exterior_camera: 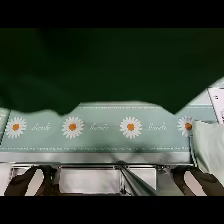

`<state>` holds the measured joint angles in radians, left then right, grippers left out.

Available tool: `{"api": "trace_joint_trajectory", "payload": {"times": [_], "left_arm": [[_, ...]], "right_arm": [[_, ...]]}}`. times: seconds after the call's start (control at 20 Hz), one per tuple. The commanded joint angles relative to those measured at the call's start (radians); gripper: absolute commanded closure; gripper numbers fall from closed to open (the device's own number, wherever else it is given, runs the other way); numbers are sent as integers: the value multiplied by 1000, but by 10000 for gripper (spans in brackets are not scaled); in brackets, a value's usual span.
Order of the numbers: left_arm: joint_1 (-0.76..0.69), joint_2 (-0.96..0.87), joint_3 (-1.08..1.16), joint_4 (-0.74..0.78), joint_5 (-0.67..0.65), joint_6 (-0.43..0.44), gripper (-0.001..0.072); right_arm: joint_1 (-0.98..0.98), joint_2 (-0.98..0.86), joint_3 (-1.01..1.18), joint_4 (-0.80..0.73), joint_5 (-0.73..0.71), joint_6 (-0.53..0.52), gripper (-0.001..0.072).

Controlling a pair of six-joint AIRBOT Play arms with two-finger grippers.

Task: Fold the shirts.

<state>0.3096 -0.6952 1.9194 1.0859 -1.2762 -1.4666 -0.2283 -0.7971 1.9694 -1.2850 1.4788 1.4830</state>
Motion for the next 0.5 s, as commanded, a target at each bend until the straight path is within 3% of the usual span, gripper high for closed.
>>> {"api": "trace_joint_trajectory", "payload": {"times": [0.0,0.1,0.25,0.45], "left_arm": [[-190,87,6,387,-132,-102,686],[-232,90,-8,476,-206,-128,686],[-233,85,-162,489,-214,-135,686],[-233,26,-494,461,-68,-182,686]], "right_arm": [[0,138,-129,-57,47,27,685],[0,169,-206,-57,63,32,685],[0,153,-293,-51,53,32,685],[0,35,-389,89,-5,-17,685]]}}
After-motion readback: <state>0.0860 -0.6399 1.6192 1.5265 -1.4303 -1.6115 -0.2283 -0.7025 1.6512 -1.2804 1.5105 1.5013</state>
